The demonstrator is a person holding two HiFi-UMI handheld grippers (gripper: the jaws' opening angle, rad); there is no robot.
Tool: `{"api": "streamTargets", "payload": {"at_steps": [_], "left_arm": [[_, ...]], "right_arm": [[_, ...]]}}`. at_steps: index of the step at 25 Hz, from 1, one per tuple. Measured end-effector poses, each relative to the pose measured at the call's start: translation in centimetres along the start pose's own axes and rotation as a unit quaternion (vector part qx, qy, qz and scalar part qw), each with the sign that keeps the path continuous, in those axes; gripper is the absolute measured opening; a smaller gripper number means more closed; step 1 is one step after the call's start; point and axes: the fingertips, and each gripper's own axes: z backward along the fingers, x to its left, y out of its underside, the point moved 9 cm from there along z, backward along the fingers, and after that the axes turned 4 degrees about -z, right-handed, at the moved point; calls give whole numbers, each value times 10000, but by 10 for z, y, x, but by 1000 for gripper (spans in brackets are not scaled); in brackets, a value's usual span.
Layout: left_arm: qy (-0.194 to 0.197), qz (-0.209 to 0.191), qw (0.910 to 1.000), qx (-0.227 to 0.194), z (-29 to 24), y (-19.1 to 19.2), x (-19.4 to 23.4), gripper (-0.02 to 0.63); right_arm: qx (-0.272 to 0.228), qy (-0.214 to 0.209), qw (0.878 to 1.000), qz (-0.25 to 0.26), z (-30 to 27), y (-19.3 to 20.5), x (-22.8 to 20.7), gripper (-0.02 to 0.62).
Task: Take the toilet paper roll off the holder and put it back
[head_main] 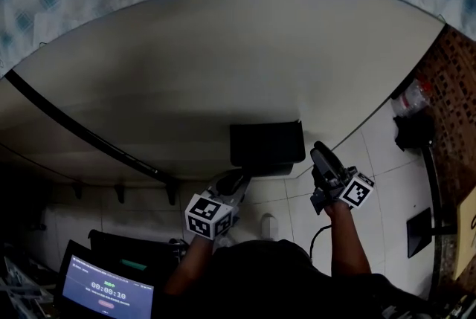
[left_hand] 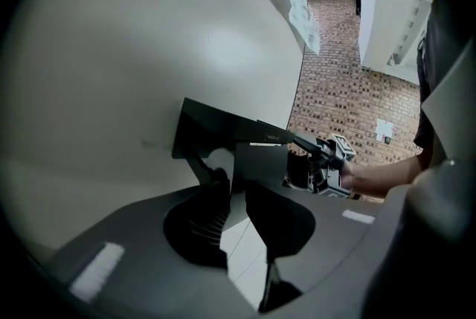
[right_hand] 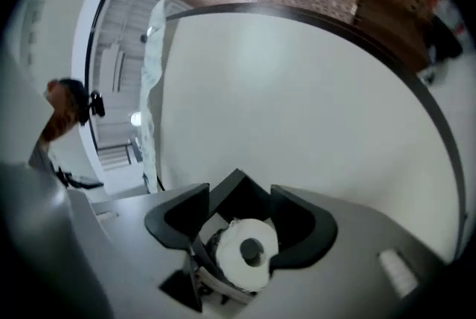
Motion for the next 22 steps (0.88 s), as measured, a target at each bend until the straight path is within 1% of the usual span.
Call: {"api": "streamTargets", "payload": {"at_steps": [1, 3, 5, 6, 8, 9, 10, 12, 13, 15, 16, 18, 19, 20, 21, 22], "left_arm": [[-6, -15, 10000, -25, -1, 0, 1, 86], [-17, -5, 10000, -77, 0, 2, 1, 87], [-97, 59, 9999, -121, 7, 3, 3, 95], [-163, 79, 9997, -147, 10, 3, 4, 95], [-349, 57, 9991, -242, 15, 0, 8, 95], [-473, 27, 9983, -344, 19, -2, 10, 85], [-594, 4, 9970, -495, 25, -5, 13, 18], [-777, -67, 9934, -841, 40, -13, 17, 17], [-913, -163, 9907, -990, 47, -20, 18, 17], [-1408, -483, 9816, -1198, 57, -38, 20, 17], [-1727, -698, 9744, -1259, 61, -48, 20, 17], [-2316, -1164, 9563, -1353, 69, -63, 18, 17], [-2540, -1344, 9474, -1412, 72, -70, 16, 17], [-2693, -1475, 9399, -1495, 75, -76, 12, 17], [-2779, -1563, 9343, -1593, 78, -82, 9, 17], [-2818, -1618, 9305, -1690, 79, -87, 6, 17]], "right_arm": [[14, 215, 9983, 548, 0, -5, 8, 228], [-53, 599, 9869, 1495, 1, -14, 26, 162], [-123, 784, 9737, 2135, 2, -21, 43, 49], [-144, 823, 9681, 2364, 2, -24, 50, 40], [-162, 866, 9561, 2794, -1, -30, 62, 0], [-150, 858, 9496, 3011, -4, -31, 68, 0], [-121, 826, 9432, 3217, -6, -30, 75, 0], [-15, 720, 9304, 3593, -13, -25, 91, 0], [50, 667, 9233, 3782, -18, -23, 99, 0], [153, 647, 9063, 4173, -29, -20, 110, 0], [171, 709, 8968, 4363, -33, -18, 115, 0], [105, 906, 8810, 4642, -39, -14, 125, 2], [42, 1003, 8765, 4707, -40, -12, 129, 2], [-22, 1091, 8745, 4725, -41, -9, 133, 2], [-78, 1171, 8742, 4712, -42, -6, 136, 2], [-121, 1237, 8746, 4686, -42, -4, 138, 2]]}}
